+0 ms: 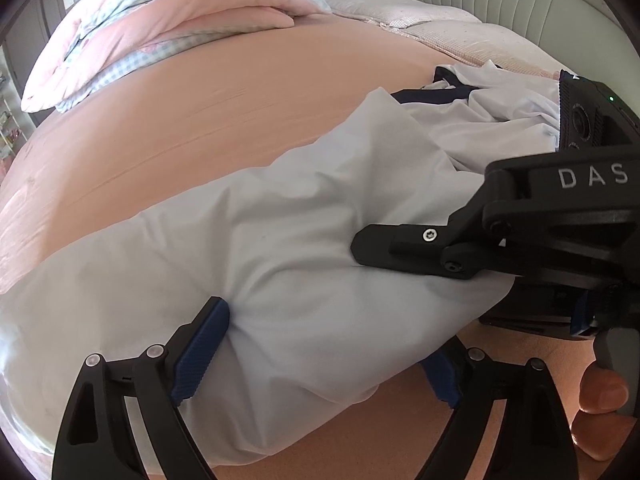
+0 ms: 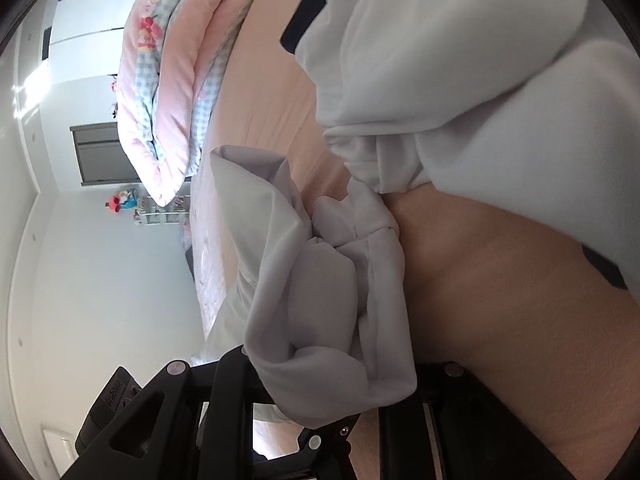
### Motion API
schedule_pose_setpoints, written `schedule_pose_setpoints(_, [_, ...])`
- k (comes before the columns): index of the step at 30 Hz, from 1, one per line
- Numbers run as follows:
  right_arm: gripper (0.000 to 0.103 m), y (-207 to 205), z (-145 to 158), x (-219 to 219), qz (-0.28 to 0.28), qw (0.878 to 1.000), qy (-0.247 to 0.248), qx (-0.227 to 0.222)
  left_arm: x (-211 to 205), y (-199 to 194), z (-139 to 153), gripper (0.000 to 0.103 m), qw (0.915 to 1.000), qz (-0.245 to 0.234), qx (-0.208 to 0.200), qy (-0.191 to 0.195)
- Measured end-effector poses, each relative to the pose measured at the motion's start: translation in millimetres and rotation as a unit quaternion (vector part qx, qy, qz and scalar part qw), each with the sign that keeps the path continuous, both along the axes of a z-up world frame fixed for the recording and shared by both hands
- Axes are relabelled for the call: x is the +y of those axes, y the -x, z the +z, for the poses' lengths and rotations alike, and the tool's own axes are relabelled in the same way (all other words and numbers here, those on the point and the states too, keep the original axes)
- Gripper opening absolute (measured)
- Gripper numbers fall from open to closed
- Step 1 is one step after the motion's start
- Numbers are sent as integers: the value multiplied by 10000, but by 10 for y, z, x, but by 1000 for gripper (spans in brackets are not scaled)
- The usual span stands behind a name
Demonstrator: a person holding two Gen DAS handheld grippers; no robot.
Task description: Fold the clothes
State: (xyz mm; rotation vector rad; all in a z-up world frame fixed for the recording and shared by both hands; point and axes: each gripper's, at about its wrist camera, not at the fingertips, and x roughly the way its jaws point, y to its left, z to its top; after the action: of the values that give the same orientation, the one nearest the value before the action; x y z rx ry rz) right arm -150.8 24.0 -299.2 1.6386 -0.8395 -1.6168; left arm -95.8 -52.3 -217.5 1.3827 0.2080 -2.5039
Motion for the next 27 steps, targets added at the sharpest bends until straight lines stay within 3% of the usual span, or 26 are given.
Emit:
schedule_pose_setpoints(4, [18,-47,231,-108,286,9953,-690,609,-40,-26,7,87,9996,85,207,-171])
schedule_pose_setpoints(12, [18,-242,747,-347,726,9688,-1558,1786,-154,-236,279,63,9971,336,568,-380])
schedule_pose_setpoints(17, [18,-255,994,-621,766,9659,-1558,1920,-232,-302,440,51,9952,454,741,-461])
schedule_pose_setpoints(20, [18,-191,1146,-870,799,9651,-1489,2000,-215,-42,413,45,9939,470,871,-481])
schedule_pose_setpoints(27, [18,-154,1393,-1225,915,9614,-1371,2205,-322,72,474,39,9889,690,1056,-789])
